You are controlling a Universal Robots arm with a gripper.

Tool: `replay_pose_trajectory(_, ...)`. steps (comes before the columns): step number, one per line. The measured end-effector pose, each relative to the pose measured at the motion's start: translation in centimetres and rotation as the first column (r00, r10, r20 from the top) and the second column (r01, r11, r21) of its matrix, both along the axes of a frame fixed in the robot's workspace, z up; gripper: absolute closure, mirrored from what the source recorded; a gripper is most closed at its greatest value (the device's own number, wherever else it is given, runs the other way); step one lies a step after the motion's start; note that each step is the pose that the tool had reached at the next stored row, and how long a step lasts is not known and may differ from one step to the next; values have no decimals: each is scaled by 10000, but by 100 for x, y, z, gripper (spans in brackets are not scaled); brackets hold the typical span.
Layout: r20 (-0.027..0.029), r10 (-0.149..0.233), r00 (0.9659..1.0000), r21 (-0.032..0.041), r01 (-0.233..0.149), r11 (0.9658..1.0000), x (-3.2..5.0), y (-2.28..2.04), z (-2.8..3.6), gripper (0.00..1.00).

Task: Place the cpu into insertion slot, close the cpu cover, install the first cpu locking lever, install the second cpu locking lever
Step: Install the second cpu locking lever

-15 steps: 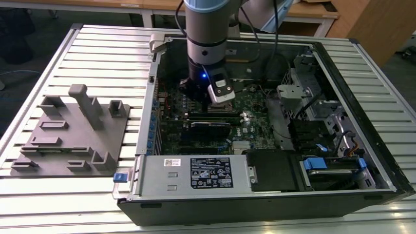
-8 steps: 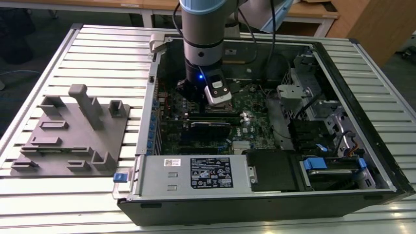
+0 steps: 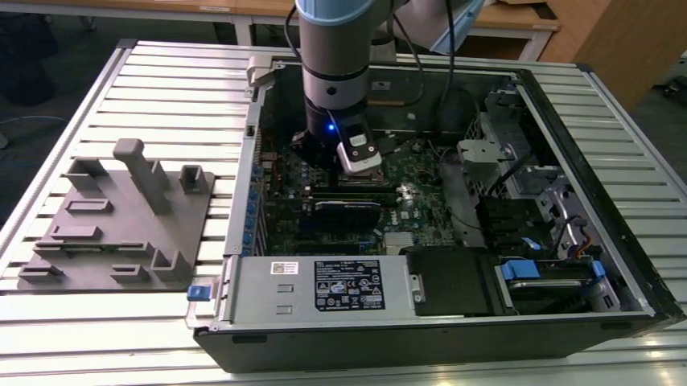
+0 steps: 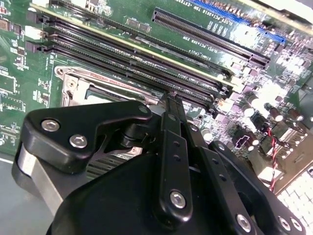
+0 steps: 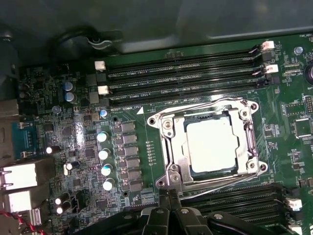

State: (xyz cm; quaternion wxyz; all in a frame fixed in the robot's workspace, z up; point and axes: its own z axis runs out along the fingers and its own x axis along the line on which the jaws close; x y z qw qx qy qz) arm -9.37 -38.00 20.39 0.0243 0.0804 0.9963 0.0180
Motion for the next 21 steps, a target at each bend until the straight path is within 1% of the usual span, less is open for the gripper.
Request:
replay_pose_trajectory(2,-2,0,10000,12,0,10000,0,0,-10,89)
replay_pose_trajectory(5,-3,1,10000,60,-1,10000,0,0,-19,89)
replay_pose_trajectory(7,-2,0,10000,107,0,9999,-1,0,-20,89)
replay_pose_trajectory(9,-1,1,10000,193,-1,9998,0,0,-23,89)
replay_pose_trajectory(10,-1,0,10000,225,0,9997,-1,0,-26,89)
replay_pose_trajectory(12,-1,-1,10000,267,1,9996,-1,0,-36,89)
replay_pose_trajectory(13,-1,0,10000,281,0,9996,0,0,-39,89)
replay_pose_trajectory(17,-2,0,10000,289,0,9996,-1,-2,-38,89)
replay_pose_trajectory(19,-1,2,10000,336,-2,9994,0,-8,-39,89)
replay_pose_trajectory(21,-1,0,10000,356,0,9994,0,-18,-39,89)
